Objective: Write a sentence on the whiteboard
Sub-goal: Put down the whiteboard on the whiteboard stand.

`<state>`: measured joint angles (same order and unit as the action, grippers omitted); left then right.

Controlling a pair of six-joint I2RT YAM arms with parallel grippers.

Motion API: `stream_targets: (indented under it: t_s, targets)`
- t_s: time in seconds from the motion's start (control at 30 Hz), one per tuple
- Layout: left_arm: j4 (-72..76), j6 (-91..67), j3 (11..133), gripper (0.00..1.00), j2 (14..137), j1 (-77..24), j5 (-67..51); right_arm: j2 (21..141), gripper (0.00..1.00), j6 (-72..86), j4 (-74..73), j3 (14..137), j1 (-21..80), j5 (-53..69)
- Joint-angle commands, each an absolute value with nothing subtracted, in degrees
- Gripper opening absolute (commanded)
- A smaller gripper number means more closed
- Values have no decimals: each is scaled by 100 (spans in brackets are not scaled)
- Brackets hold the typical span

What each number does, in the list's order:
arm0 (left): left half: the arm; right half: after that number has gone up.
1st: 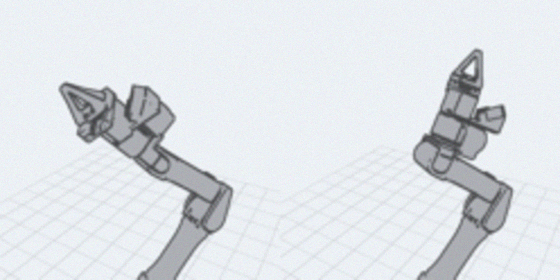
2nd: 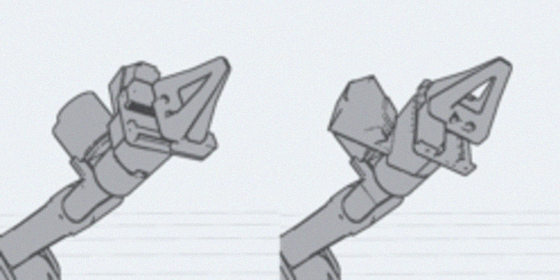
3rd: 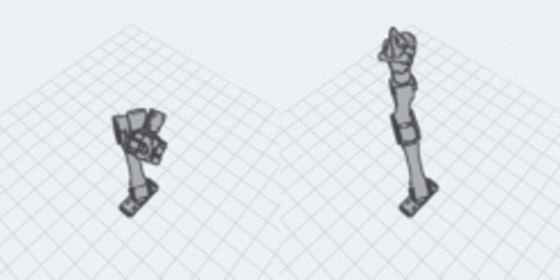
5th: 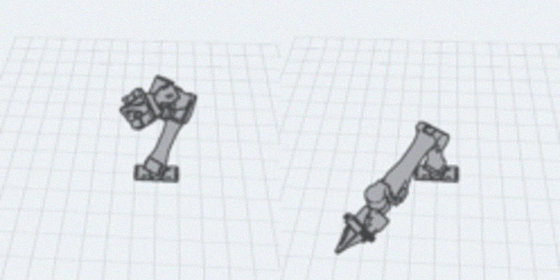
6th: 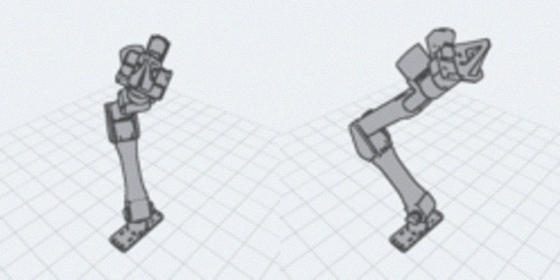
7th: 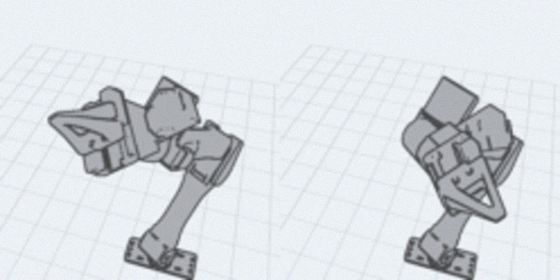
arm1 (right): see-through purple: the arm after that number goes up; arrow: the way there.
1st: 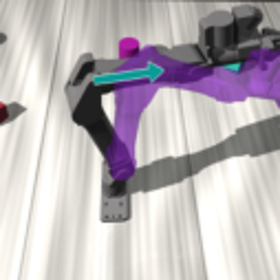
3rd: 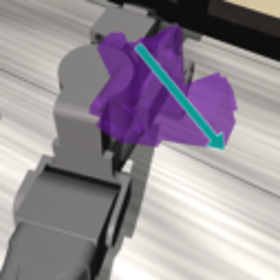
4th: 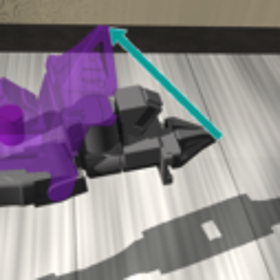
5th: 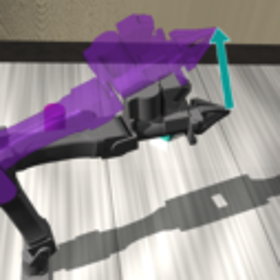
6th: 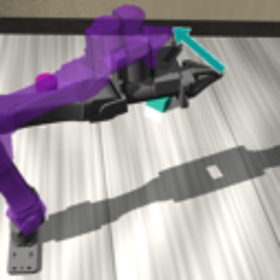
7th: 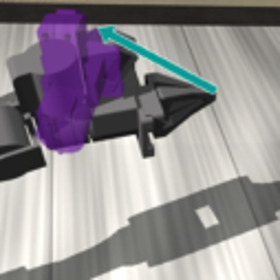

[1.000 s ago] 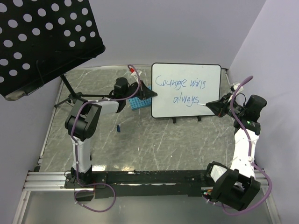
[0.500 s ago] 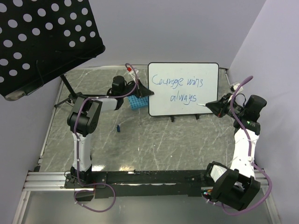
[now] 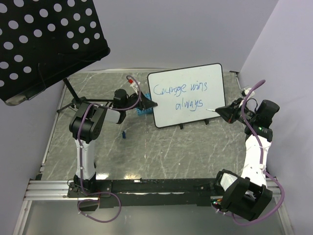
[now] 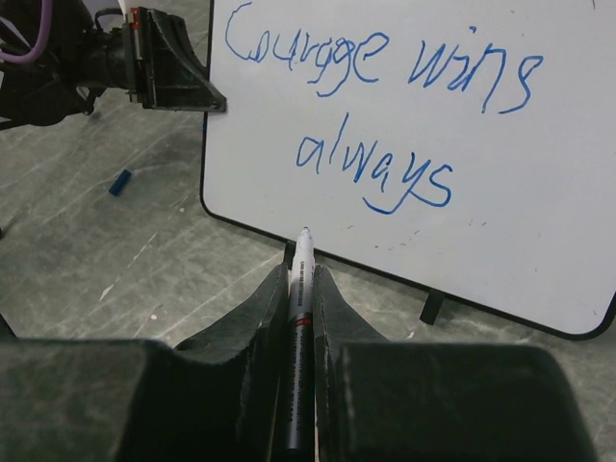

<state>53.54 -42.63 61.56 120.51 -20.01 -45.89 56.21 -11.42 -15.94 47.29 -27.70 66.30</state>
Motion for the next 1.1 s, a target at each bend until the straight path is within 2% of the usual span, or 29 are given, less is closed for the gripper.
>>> stream_targets:
  t_s: [0.0,0.1,0.23,0.3,0.67,0.8,0.87,1.07]
  targets:
    - [5326,-3366,5941,5,12023,-1925,-4157,5572,0,-1195,-1485,4702,-2821,6820]
    - [5405,-3471,5959,8,12041,-1925,-4157,5546,0,-1195,-1485,4693,-2848,6829]
    - [5300,-3463,5985,18,11997,-1925,-4157,5555,0,-1195,-1485,4685,-2865,6847]
    - [5212,-3437,6020,28,11962,-1925,-4140,5563,0,-1195,-1485,4685,-2874,6847]
    - [5221,-3498,6029,52,11795,-1960,-4166,5581,0,-1204,-1494,4685,-2874,6847]
    - [5308,-3551,6012,57,11716,-1969,-4210,5572,0,-1213,-1485,4685,-2883,6855]
    - [5439,-3621,5959,65,11646,-1977,-4280,5572,0,-1222,-1494,4685,-2883,6847]
    - [5336,-3630,5950,78,11461,-2021,-4290,5563,0,-1230,-1503,4685,-2883,6864]
